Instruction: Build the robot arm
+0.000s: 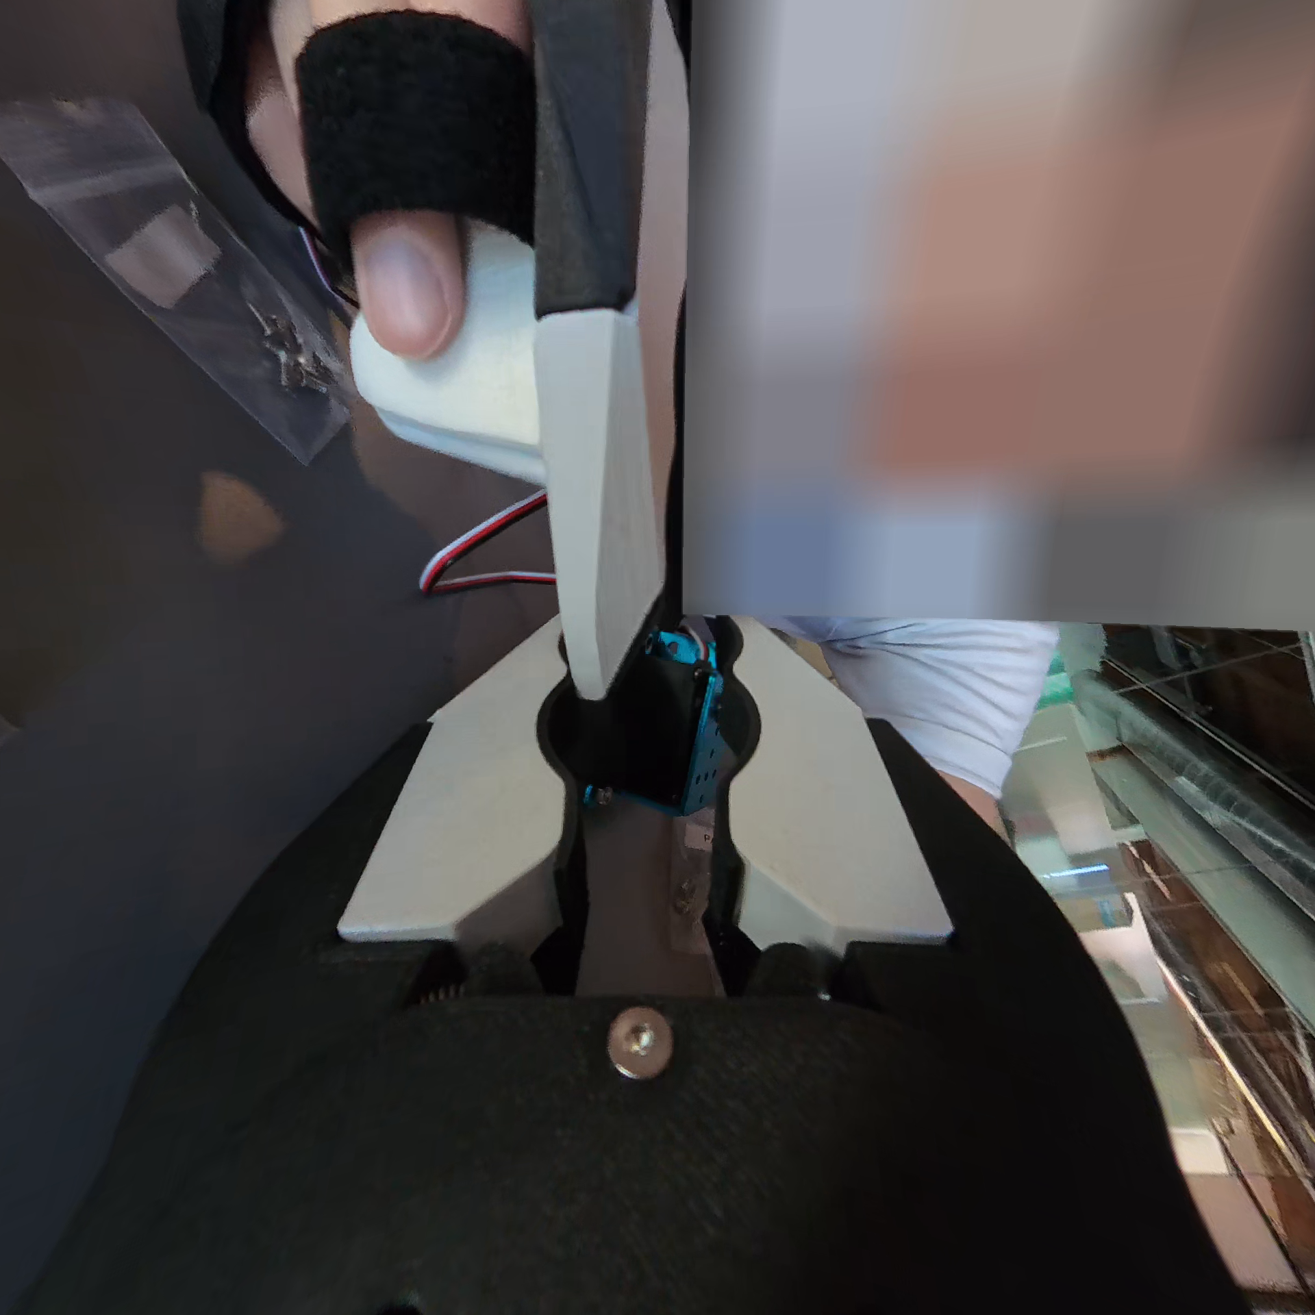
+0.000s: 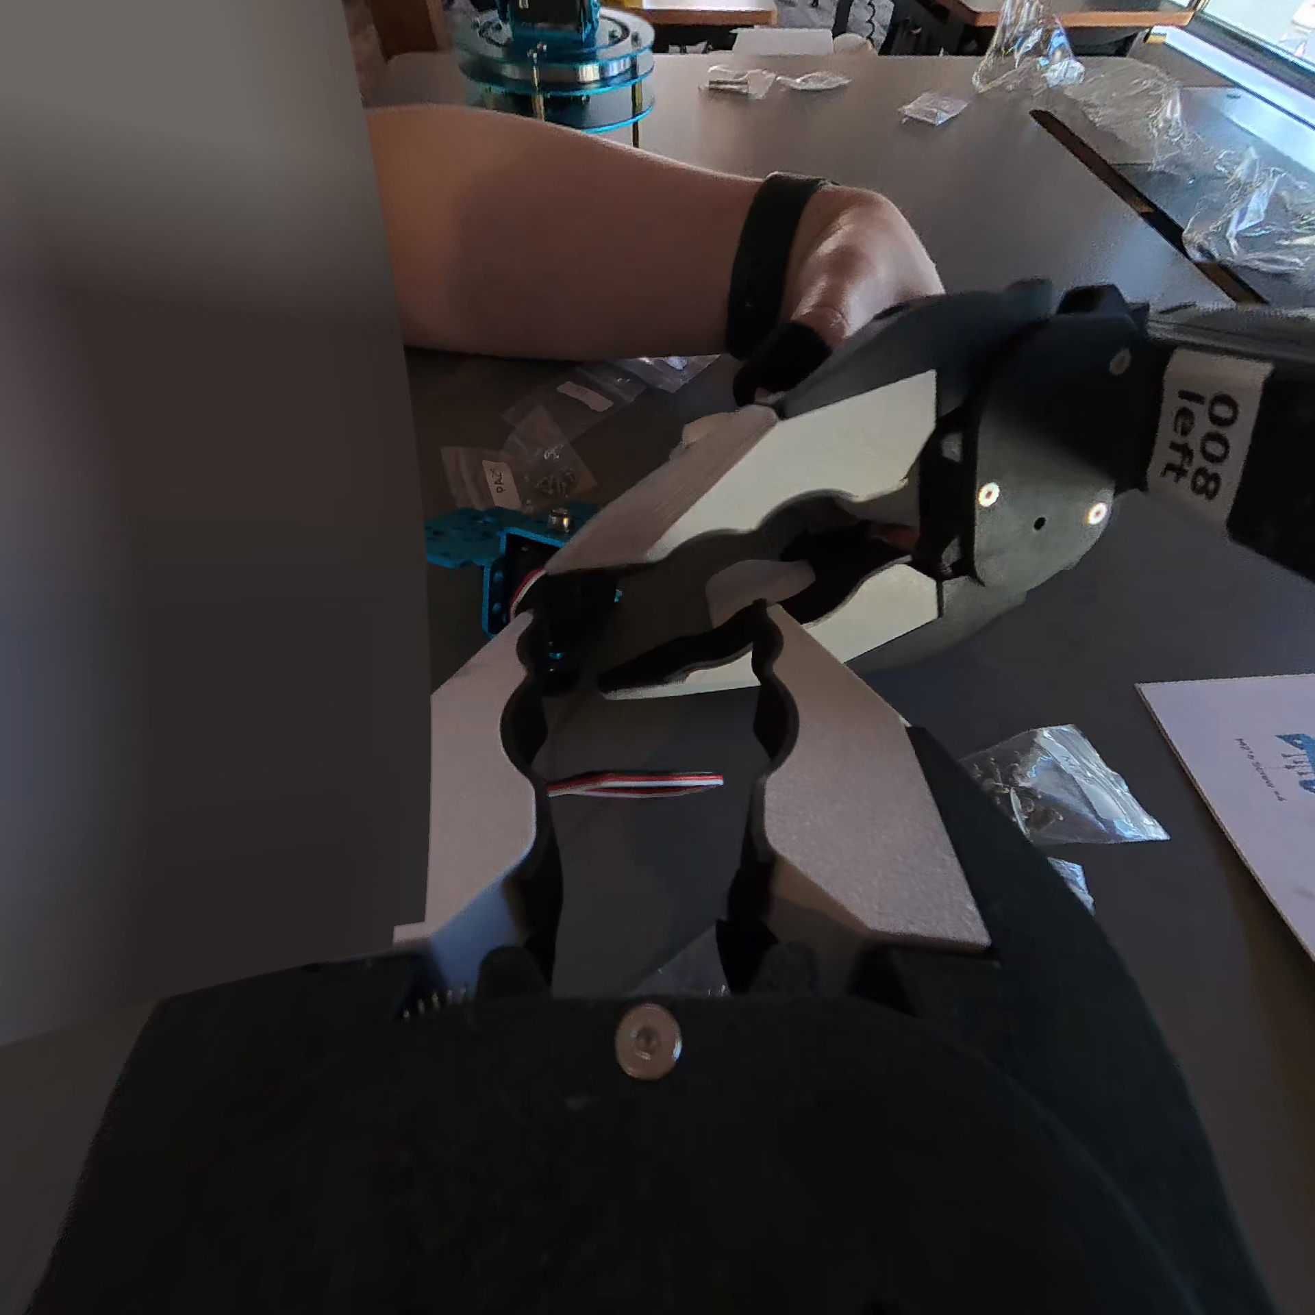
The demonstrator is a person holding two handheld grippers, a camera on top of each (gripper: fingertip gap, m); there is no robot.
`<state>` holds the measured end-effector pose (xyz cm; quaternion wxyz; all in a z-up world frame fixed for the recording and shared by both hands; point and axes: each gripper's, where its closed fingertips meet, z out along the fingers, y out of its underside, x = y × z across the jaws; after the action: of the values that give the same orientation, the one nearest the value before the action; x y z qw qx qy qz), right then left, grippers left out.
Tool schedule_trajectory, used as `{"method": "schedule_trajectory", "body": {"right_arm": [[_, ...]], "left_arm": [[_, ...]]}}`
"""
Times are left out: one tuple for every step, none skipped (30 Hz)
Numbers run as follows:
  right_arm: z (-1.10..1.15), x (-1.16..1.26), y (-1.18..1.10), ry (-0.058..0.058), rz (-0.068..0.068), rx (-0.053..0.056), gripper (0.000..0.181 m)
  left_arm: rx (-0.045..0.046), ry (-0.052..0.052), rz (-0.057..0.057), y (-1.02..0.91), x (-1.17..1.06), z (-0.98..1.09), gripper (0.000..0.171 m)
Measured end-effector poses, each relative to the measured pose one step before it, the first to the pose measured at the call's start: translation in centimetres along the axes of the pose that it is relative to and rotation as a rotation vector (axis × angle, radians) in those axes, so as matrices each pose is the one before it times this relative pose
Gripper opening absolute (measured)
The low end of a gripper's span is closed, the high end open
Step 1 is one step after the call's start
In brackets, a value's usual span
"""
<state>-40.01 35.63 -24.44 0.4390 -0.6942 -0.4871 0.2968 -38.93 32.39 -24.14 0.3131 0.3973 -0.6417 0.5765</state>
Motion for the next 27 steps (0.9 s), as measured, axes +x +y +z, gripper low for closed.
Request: {"method": "schedule_trajectory", "body": {"right_arm": [[-0.145, 0.066, -0.165, -0.0096, 0.0124, 0.0109, 0.060], [-0.181, 0.099, -0.286, -0.0055, 0.0064, 0.0170, 0.060], [-0.258, 0.134, -0.337, 0.0004, -0.0061, 0.0194, 0.060], [-0.328, -0.071, -0.333, -0.0096, -0.0151, 0.0183, 0.056], [-0.341, -0.340, -0.277, -0.0219, -0.0182, 0.0159, 0.054], [-0.414, -0.107, -0.348, 0.0002, -0.0332, 0.0251, 0.052], [-0.539, -0.110, -0.232, 0.0060, -0.0479, 0.0199, 0.050], [-0.501, -0.527, 0.013, -0.0167, -0.0511, 0.0050, 0.048], [-0.333, -0.667, 0.168, -0.0174, -0.0596, -0.0030, 0.046], [-0.175, -0.672, 0.275, -0.0091, -0.0714, -0.0072, 0.046], [-0.002, -0.759, 0.283, -0.0099, -0.0731, -0.0090, 0.048], [0.176, -0.769, 0.340, -0.0105, -0.0760, -0.0202, 0.049], [0.287, -0.574, 0.348, -0.0004, -0.0771, -0.0306, 0.052], [0.361, -0.556, 0.252, -0.0025, -0.0748, -0.0304, 0.055], [0.385, -0.521, 0.240, -0.0042, -0.0738, -0.0318, 0.058], [0.378, -0.361, 0.146, -0.0014, -0.0598, -0.0226, 0.059], [0.347, -0.259, 0.101, -0.0008, -0.0512, -0.0138, 0.061], [0.295, -0.318, 0.059, -0.0099, -0.0412, -0.0092, 0.063], [0.200, -0.064, -0.010, 0.0003, -0.0270, -0.0013, 0.063], [0.130, 0.036, 0.033, 0.0001, -0.0205, -0.0011, 0.063], [0.082, 0.075, 0.057, -0.0029, -0.0087, -0.0012, 0.063], [0.037, 0.122, 0.020, -0.0018, -0.0044, 0.0020, 0.063], [0.021, 0.099, 0.030, -0.0033, -0.0056, 0.0012, 0.063], [0.000, 0.064, -0.038, -0.0053, -0.0111, 0.0030, 0.063], [0.035, 0.145, -0.106, -0.0009, -0.0201, 0.0051, 0.063], [0.062, 0.130, -0.068, -0.0027, -0.0195, -0.0006, 0.063], [-0.028, 0.003, -0.165, -0.0080, -0.0192, 0.0015, 0.062]], "left_arm": [[0.00500, -0.0197, 0.0062, -0.129, 0.125, -0.036, 0.038], [0.01131, -0.0260, 0.0140, -0.213, 0.209, -0.134, 0.043], [0.01428, -0.0324, 0.0212, -0.250, 0.264, -0.255, 0.048], [0.01661, -0.0334, 0.0222, -0.248, 0.398, -0.388, 0.047], [0.02249, -0.0433, 0.0171, -0.312, 0.426, -0.511, 0.047], [0.02523, -0.0601, 0.0198, -0.371, 0.364, -0.541, 0.054], [0.03191, -0.0547, 0.0311, -0.462, 0.614, -0.561, 0.054], [0.04430, -0.0645, 0.0308, -0.677, 0.515, -0.658, 0.050], [0.05301, -0.0984, 0.0241, -0.783, -0.062, -0.770, 0.054], [0.07353, -0.0866, 0.0345, -0.961, 0.091, -0.806, 0.062], [0.10118, -0.0736, 0.0328, -1.158, 0.300, -0.832, 0.064], [0.10276, -0.0765, 0.0142, -0.924, 0.267, -0.797, 0.067], [0.06426, -0.0872, 0.0075, -0.130, 0.191, -0.613, 0.072], [0.01696, -0.0987, 0.0293, 0.717, 0.110, -0.458, 0.078], [0.00389, -0.1072, 0.0505, 1.084, 0.062, -0.287, 0.090], [-0.00499, -0.0970, 0.0547, 1.283, 0.236, -0.161, 0.099], [-0.00944, -0.0627, 0.0648, 1.241, 0.724, -0.056, 0.106], [-0.00661, -0.0454, 0.0683, 1.051, 0.931, 0.004, 0.112], [-0.00391, -0.0543, 0.0674, 0.796, 0.565, -0.046, 0.112], [0.00349, -0.0371, 0.0726, 0.583, 0.441, -0.025, 0.107], [0.00164, -0.0058, 0.0485, 0.483, 0.463, 0.061, 0.104], [-0.00395, 0.0081, 0.0096, 0.416, 0.200, 0.190, 0.100], [-0.00922, 0.0093, -0.0052, 0.366, -0.026, 0.301, 0.099], [-0.02311, 0.0137, 0.0063, 0.436, 0.019, 0.379, 0.100], [-0.03062, 0.0169, 0.0188, 0.427, 0.148, 0.383, 0.103], [-0.02630, 0.0145, 0.0185, 0.283, 0.143, 0.357, 0.105], [-0.01024, 0.0217, 0.0070, 0.040, 0.258, 0.261, 0.106]]}}
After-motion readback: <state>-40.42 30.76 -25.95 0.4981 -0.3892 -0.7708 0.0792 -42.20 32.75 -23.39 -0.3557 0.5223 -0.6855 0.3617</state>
